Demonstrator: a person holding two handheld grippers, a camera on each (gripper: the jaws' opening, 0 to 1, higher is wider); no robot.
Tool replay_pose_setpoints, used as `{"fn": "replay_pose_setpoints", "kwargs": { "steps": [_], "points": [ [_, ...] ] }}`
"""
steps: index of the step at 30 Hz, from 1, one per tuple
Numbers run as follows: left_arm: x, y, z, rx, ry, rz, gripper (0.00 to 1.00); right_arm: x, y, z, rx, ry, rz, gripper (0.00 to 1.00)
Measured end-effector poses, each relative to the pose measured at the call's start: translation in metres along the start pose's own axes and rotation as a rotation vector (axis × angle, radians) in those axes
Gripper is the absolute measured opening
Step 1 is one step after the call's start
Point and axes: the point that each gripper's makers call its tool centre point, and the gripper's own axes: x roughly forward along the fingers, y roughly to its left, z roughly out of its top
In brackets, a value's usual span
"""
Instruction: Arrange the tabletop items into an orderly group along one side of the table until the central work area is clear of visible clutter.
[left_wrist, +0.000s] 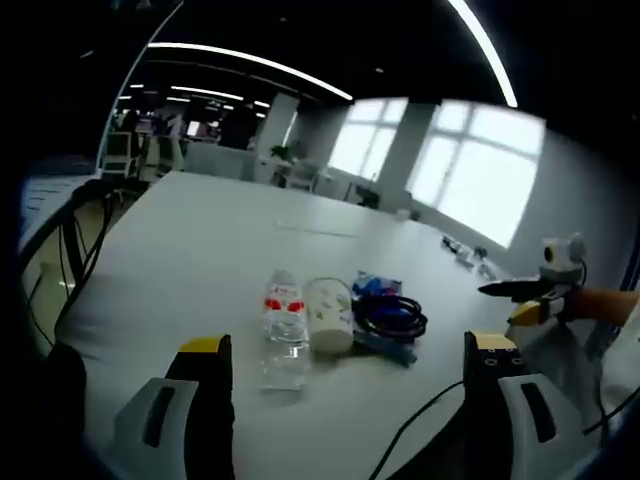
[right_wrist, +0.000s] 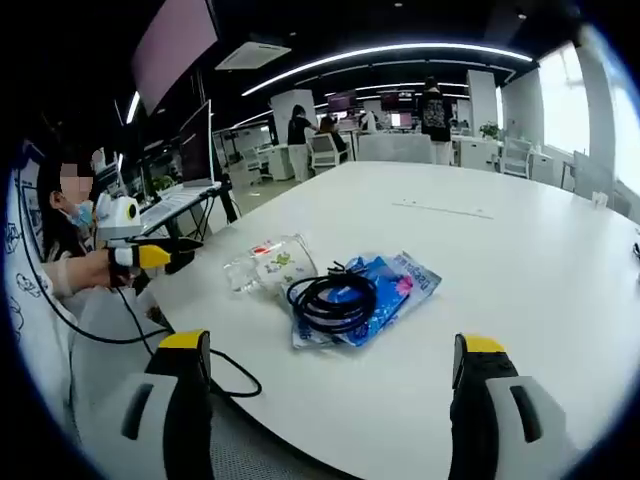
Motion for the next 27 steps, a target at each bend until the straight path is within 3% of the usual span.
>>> {"fn": "replay_pose_setpoints", "kwargs": {
  "steps": [27],
  "points": [
    [0.004, 0.01, -0.01, -0.022, 0.039, 0.005, 0.96, 0.004, -0.01, -0.01, -0.008, 0.054, -0.007, 1.0]
  ]
}}
